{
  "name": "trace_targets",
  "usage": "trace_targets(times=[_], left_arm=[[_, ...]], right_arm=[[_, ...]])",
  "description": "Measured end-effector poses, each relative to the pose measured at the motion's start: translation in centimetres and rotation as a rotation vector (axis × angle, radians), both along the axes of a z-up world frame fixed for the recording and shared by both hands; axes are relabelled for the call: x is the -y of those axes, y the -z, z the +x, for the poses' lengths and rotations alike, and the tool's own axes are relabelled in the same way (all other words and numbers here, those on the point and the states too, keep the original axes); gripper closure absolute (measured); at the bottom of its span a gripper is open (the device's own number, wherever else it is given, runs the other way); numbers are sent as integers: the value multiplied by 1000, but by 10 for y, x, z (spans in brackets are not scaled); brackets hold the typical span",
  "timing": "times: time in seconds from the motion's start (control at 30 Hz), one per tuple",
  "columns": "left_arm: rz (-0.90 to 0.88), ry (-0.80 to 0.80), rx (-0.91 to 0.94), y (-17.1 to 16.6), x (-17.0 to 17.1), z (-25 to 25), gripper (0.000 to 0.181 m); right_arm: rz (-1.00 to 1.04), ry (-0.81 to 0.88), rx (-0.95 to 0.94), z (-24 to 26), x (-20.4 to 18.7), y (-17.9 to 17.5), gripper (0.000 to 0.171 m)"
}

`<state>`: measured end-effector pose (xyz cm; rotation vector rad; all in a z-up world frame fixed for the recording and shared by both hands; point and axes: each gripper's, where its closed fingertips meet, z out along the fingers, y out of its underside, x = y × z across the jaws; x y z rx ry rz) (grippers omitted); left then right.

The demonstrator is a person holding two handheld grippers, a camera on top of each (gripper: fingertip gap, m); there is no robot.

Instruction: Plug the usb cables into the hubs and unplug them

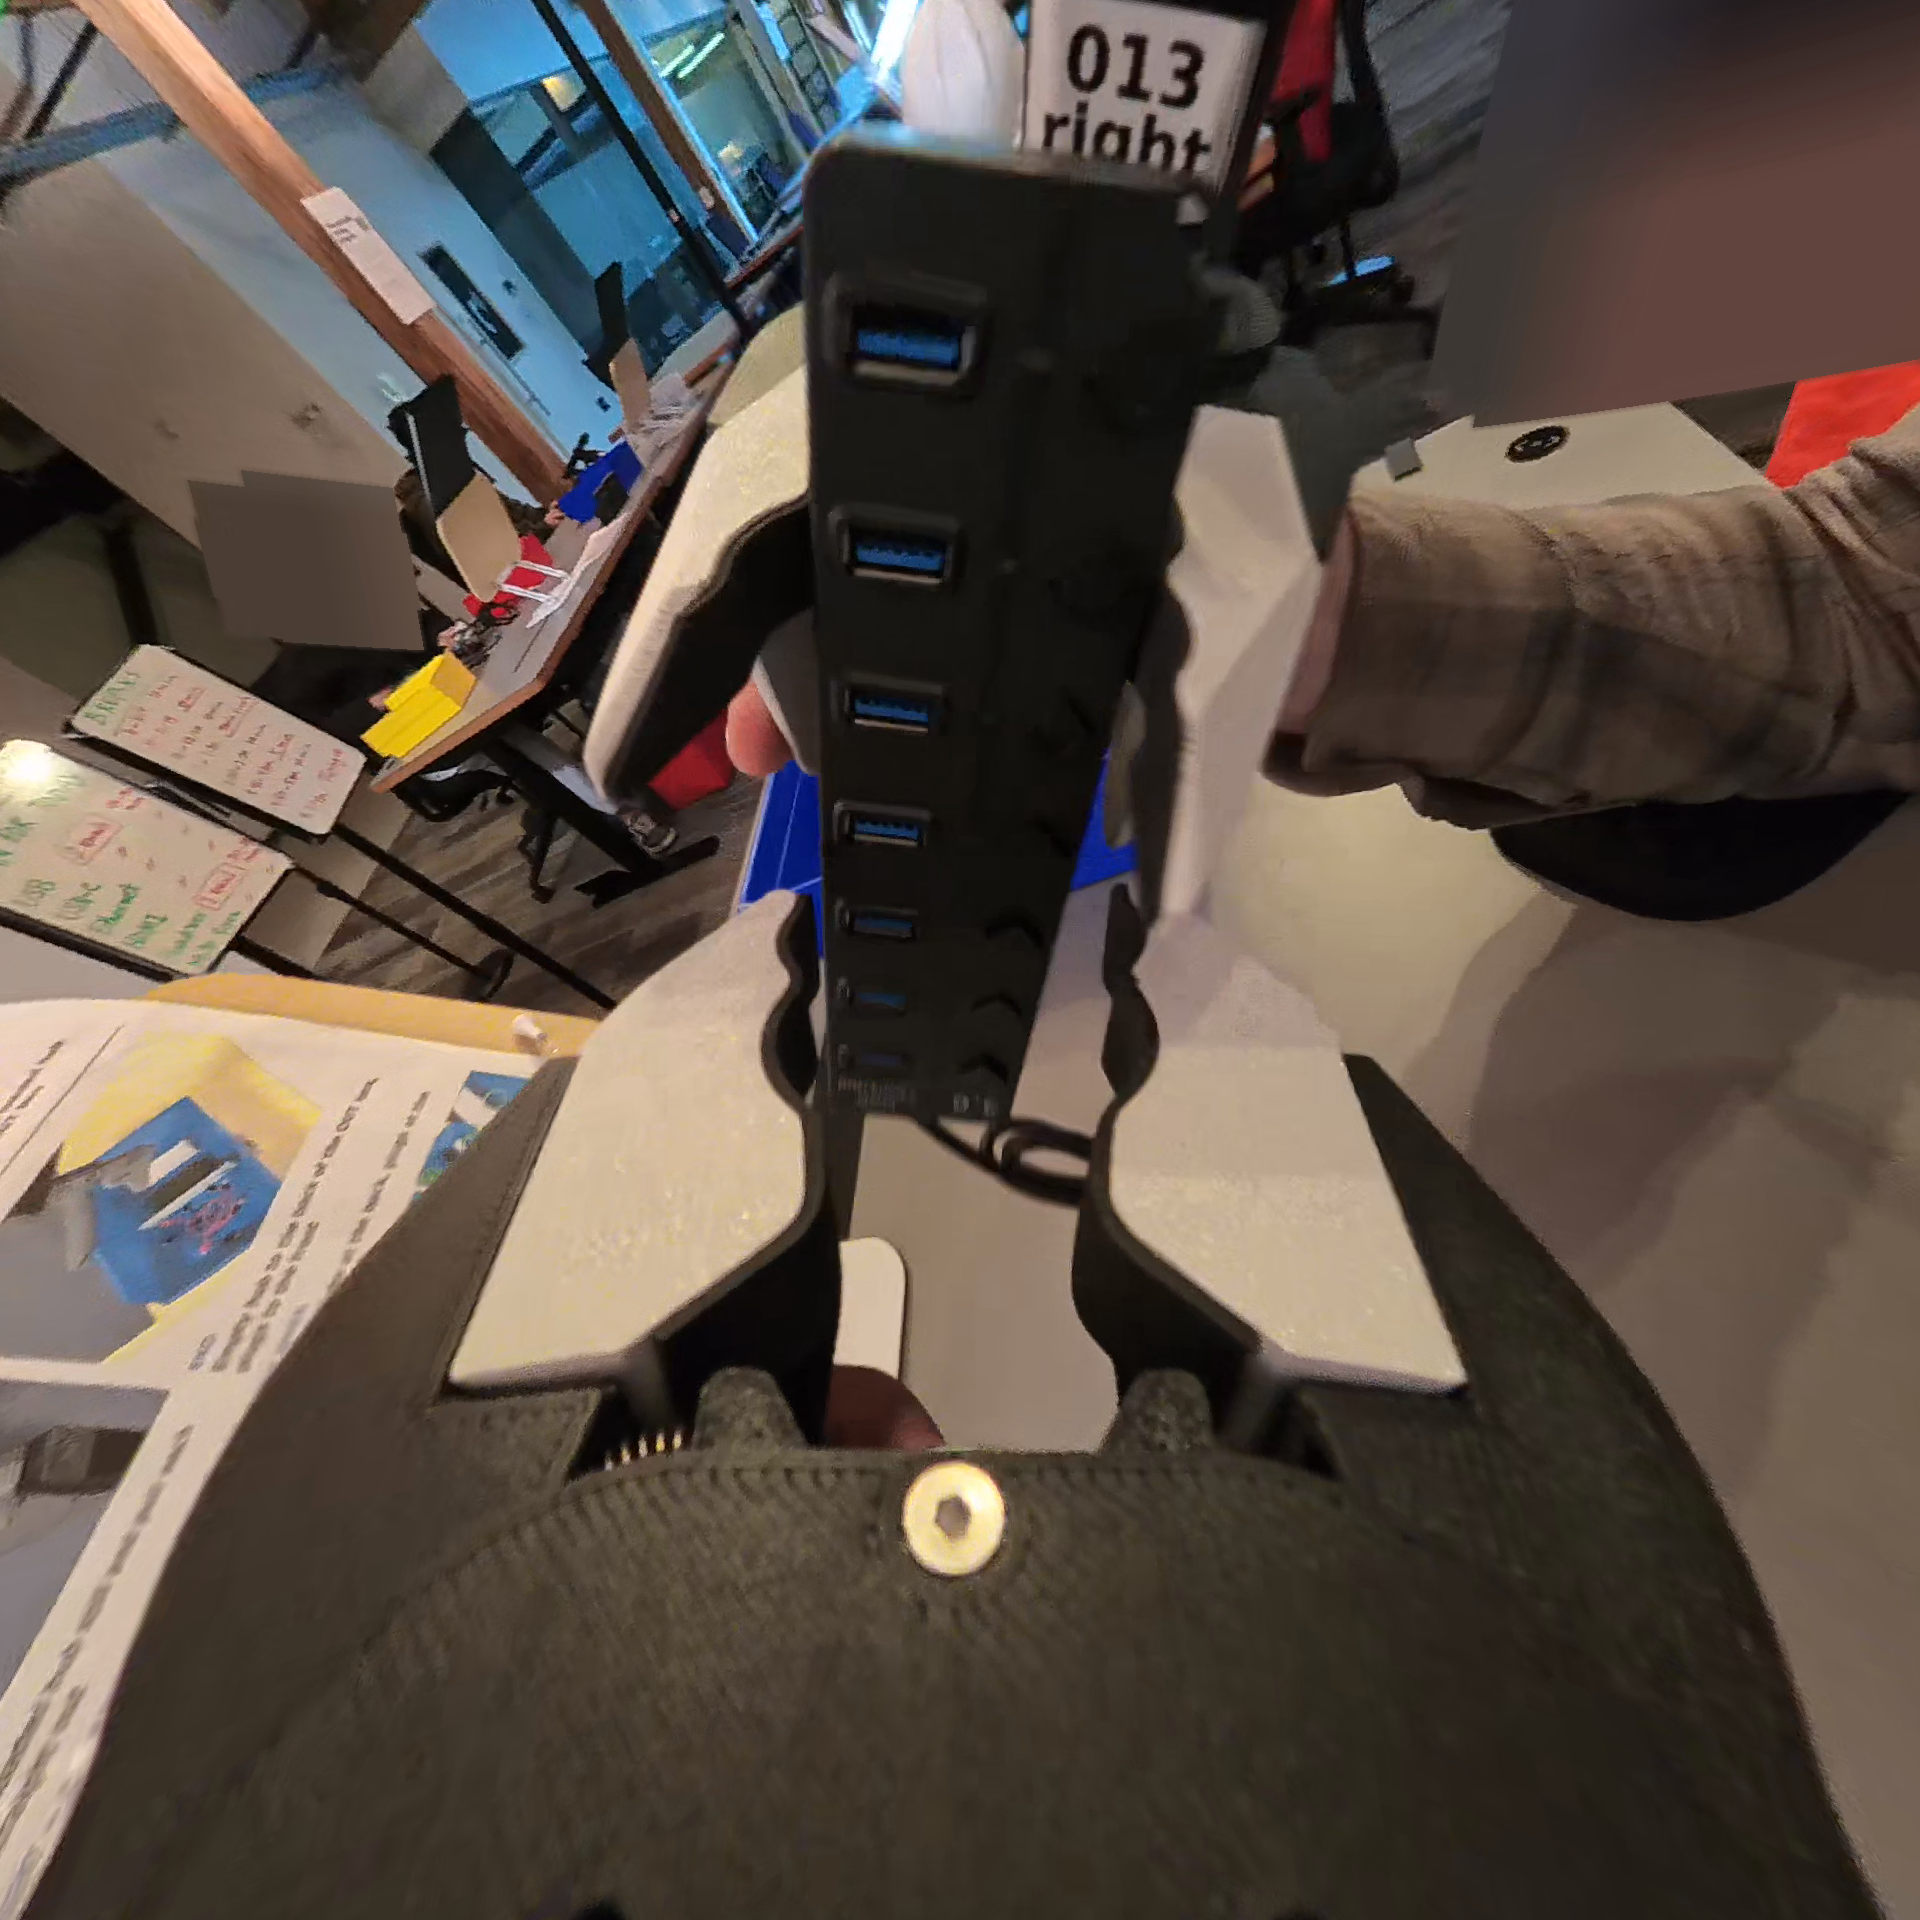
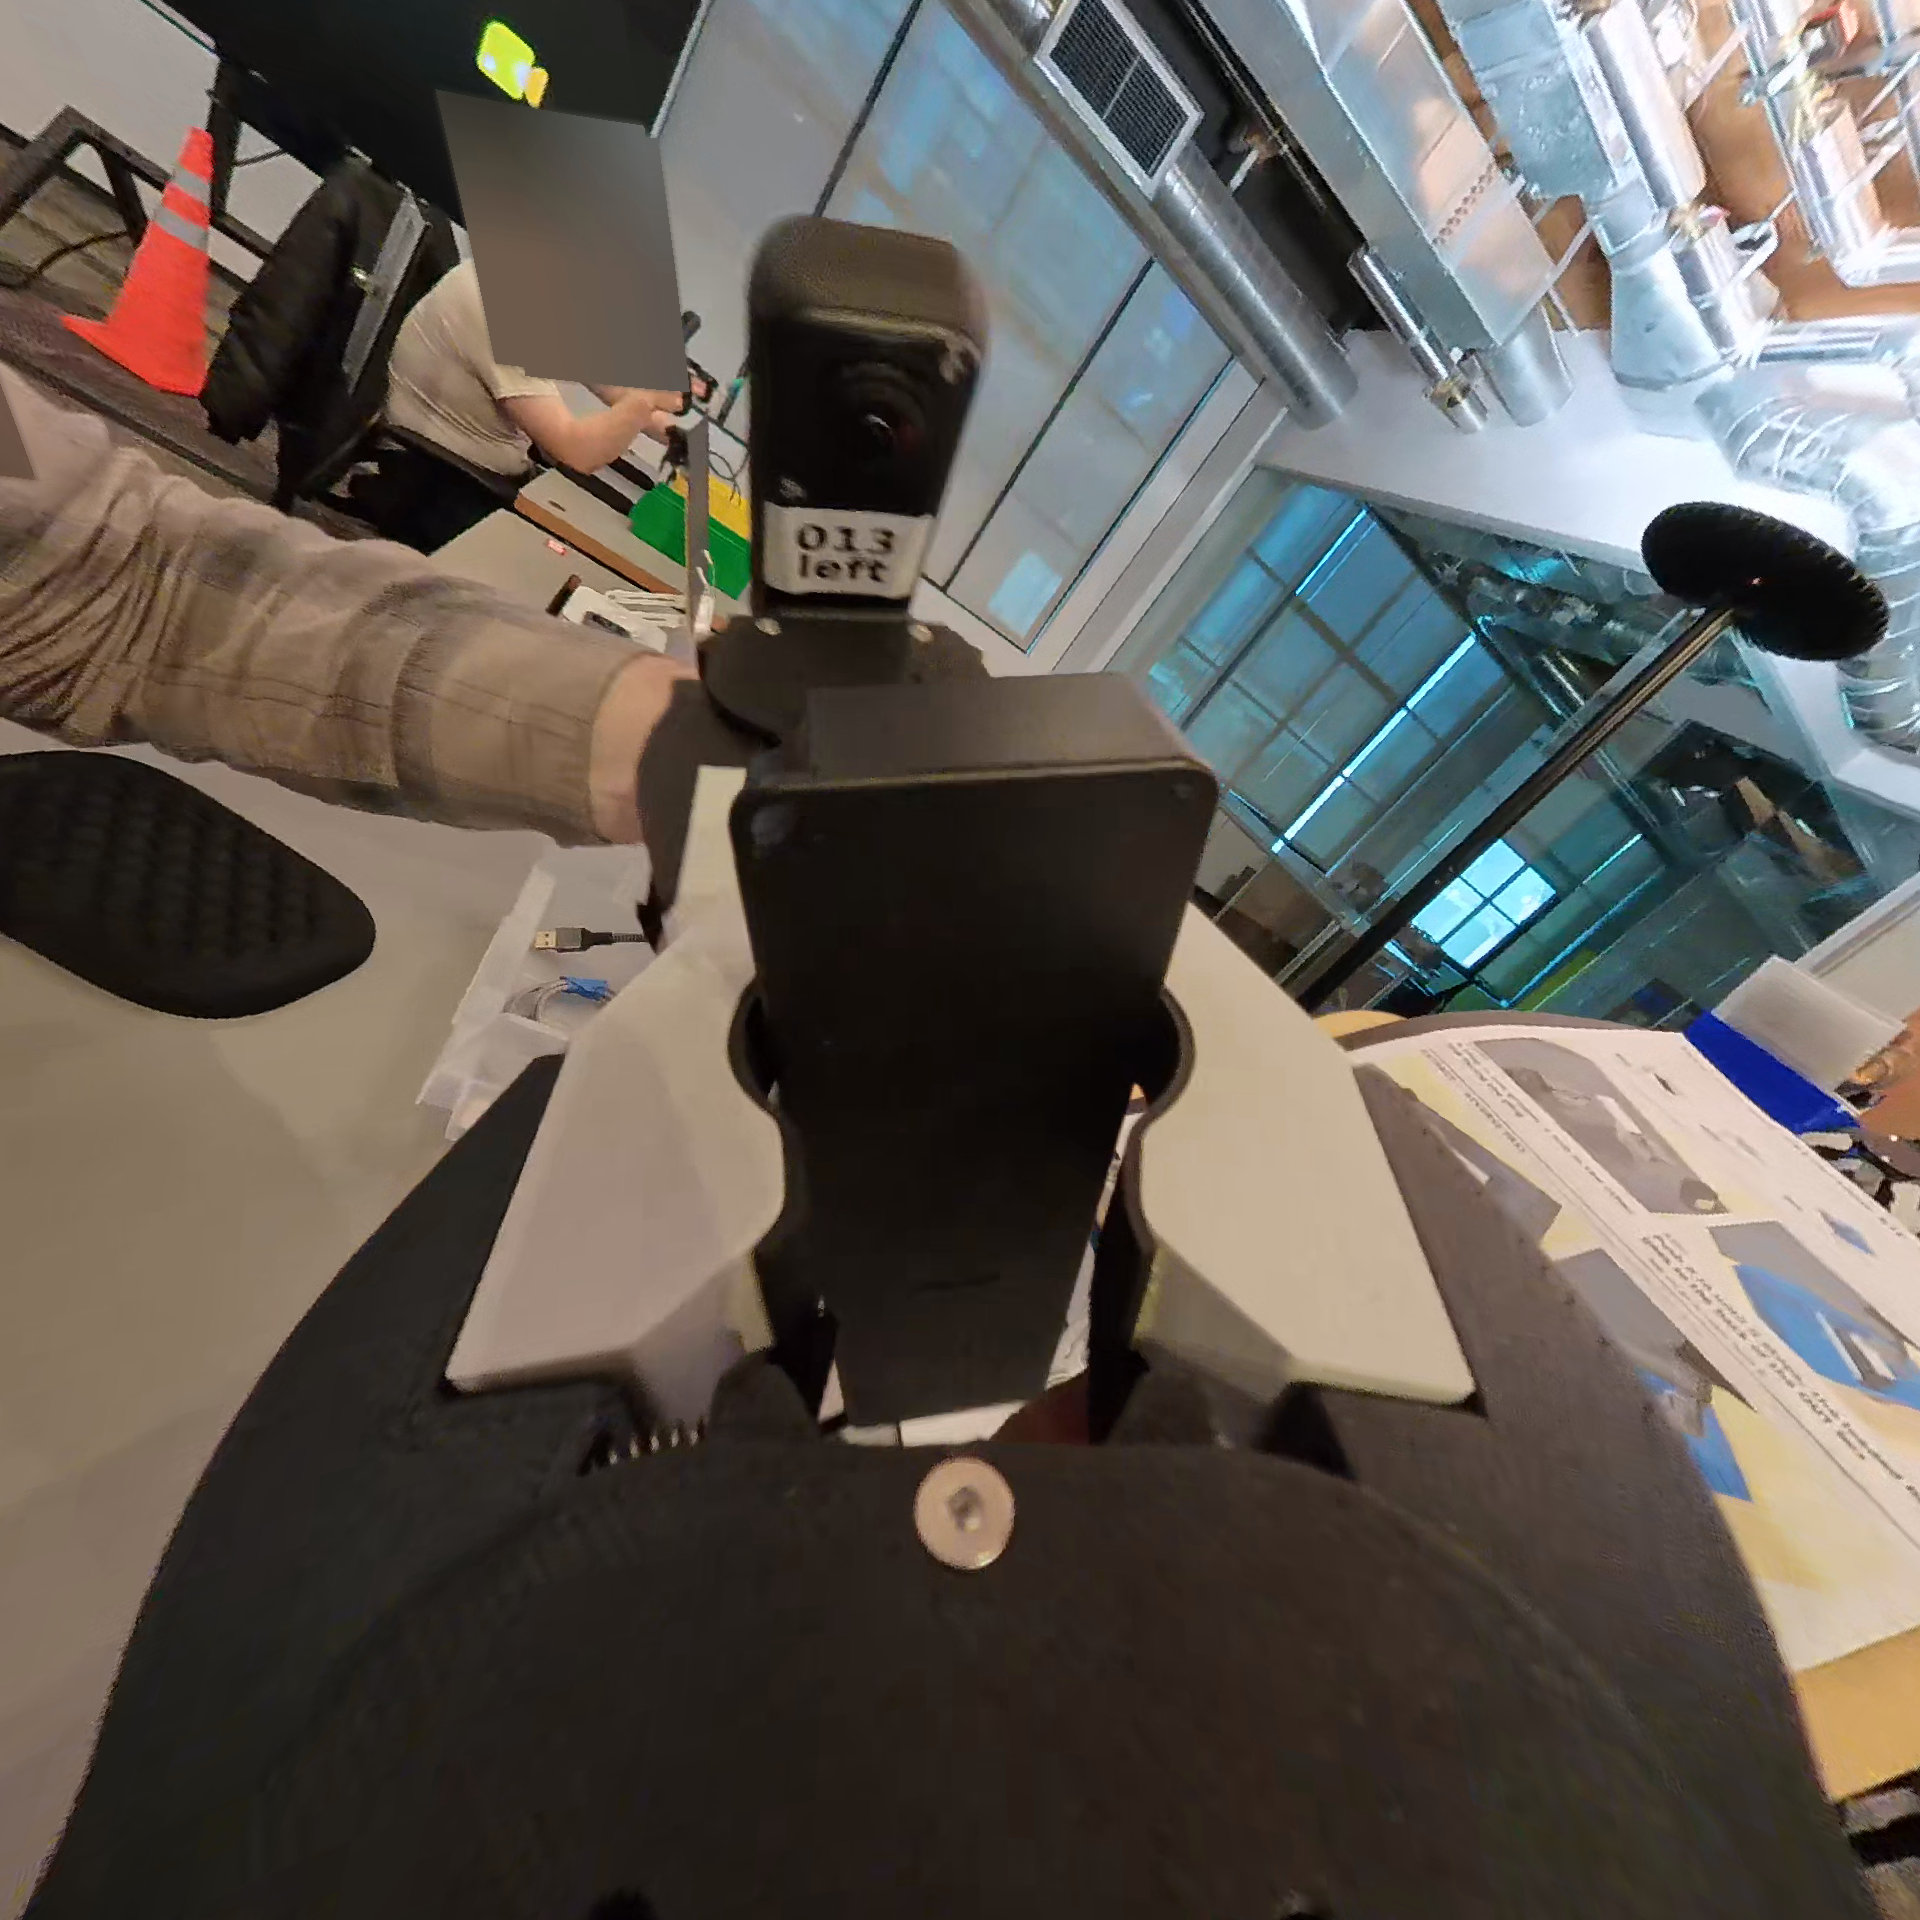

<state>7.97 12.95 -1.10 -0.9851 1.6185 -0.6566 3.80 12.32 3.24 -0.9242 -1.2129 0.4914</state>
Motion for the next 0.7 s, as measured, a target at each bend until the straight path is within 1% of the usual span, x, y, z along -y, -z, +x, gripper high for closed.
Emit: trace_targets(times=[0.13,0.27,0.37,0.47,0.63,0.7], left_arm=[[32,-95,9,0,-7,-34,127],[43,-206,-9,12,-15,-73,128],[99,-297,-103,35,-23,-105,128],[151,-365,-193,58,-30,-137,129],[197,-483,-437,107,-48,-203,131],[200,-510,-530,130,-54,-230,137]], right_arm=[[-102,-5,34,4,-14,16,108],[-233,-20,134,3,-28,50,108],[-309,-2,271,2,-37,87,108],[-369,-8,372,0,-41,116,108],[-414,-8,432,-2,-48,141,108],[-428,-5,432,-1,-51,145,108]])
